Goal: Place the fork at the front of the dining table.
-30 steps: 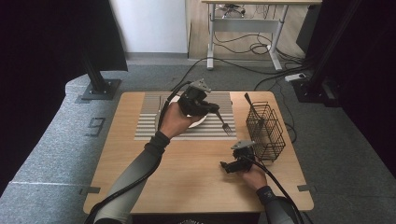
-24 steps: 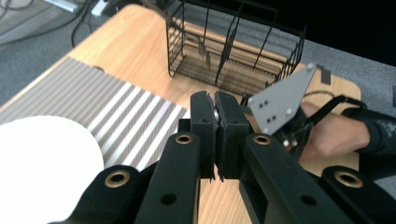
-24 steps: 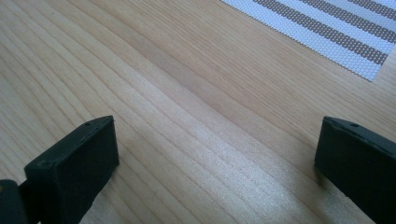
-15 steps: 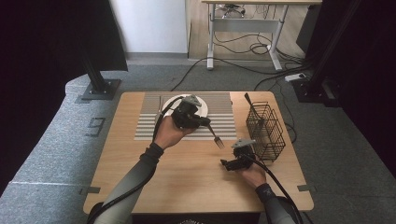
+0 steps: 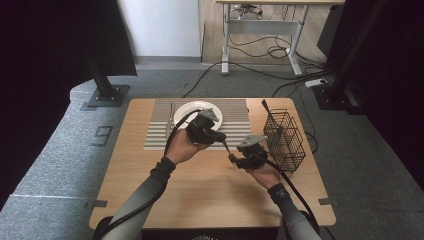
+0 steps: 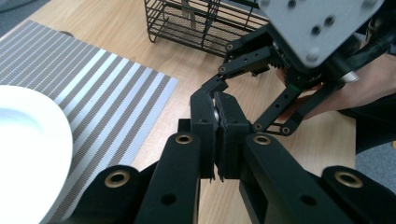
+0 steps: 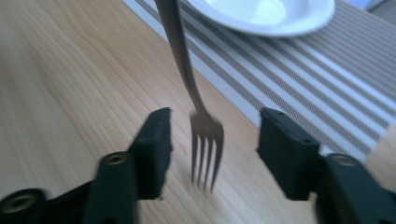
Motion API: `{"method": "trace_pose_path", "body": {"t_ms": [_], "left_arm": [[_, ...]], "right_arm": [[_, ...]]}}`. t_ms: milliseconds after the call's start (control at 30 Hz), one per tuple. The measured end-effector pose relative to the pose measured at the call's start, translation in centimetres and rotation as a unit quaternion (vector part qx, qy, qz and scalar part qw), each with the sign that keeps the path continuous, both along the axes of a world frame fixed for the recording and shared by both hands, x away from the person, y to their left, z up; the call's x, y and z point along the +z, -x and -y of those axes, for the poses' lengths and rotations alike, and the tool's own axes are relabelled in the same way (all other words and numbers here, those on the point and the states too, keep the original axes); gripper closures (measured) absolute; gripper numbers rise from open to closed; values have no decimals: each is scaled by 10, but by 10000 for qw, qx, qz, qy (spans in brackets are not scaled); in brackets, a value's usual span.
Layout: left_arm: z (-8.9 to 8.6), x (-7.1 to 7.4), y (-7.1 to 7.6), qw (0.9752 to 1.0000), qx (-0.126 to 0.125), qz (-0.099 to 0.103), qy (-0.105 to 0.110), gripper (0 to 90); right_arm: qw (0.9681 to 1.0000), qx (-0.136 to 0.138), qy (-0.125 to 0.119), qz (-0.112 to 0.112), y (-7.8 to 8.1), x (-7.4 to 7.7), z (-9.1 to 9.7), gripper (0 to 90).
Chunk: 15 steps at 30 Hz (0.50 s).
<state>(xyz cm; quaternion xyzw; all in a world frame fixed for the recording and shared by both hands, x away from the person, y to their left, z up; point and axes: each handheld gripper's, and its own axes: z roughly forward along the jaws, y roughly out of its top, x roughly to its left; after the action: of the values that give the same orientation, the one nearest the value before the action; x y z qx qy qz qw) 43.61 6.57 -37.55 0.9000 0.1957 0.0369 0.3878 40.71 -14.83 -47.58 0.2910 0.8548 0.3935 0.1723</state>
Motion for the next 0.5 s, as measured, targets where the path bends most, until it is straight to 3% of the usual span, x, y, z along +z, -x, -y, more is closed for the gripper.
{"method": "trace_pose_path", "body": {"t_ms": [100,233,367,500], "left_arm": [[1,-1,0,10000,-28,-13,-11,872],[1,0,0,10000,16,-1,56,872],[3,-1,0,9999,32,48,154,872],[8,-2,1,9997,12,185,147,871]], "right_arm": [[9999,149,8,-40,-5,6,-7,590],[9995,300,105,-92,-6,6,-15,790],[9987,391,289,167,0,3,-27,837],[9991,361,178,134,3,1,-32,833]]}}
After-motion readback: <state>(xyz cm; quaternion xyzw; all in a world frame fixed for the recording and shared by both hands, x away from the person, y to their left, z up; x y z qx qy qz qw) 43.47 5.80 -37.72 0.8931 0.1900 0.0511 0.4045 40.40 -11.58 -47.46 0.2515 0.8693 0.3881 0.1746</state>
